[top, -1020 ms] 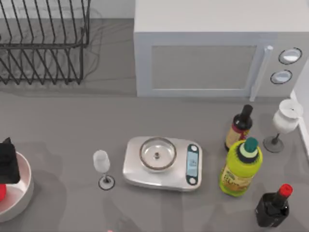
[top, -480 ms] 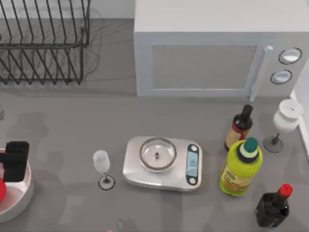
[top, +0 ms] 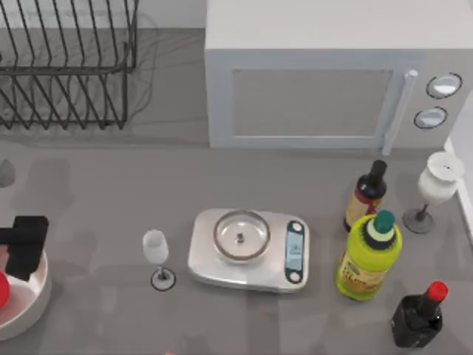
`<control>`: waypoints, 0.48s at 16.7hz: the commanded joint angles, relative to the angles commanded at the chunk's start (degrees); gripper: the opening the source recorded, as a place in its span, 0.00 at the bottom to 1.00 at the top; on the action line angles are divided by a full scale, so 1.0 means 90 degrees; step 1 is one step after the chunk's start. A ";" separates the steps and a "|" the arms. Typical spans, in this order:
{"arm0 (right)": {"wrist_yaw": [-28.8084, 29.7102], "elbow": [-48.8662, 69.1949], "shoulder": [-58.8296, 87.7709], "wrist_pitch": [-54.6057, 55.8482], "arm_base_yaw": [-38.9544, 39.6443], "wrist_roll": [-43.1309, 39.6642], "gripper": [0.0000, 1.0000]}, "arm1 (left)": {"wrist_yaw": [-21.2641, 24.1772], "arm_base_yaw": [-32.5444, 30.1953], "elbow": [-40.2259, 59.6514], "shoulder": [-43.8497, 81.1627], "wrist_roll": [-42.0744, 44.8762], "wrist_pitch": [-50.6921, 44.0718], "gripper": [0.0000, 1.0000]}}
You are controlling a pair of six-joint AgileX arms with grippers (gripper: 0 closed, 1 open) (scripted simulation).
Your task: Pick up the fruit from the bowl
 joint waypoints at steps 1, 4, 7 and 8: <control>0.0000 0.0000 0.0000 0.0000 0.0000 0.0000 1.00 | 0.0000 0.0003 -0.0021 -0.0022 -0.0001 0.0016 1.00; 0.0000 0.0000 0.0000 0.0000 0.0000 0.0000 1.00 | 0.0000 0.0005 -0.0200 0.0089 0.0004 0.0268 1.00; 0.0000 0.0000 0.0000 0.0000 0.0000 0.0000 1.00 | -0.0001 0.0011 -0.0646 0.0413 0.0016 0.1085 1.00; 0.0000 0.0000 0.0000 0.0000 0.0000 0.0000 1.00 | -0.0001 0.0014 -0.0819 0.0535 0.0021 0.1425 1.00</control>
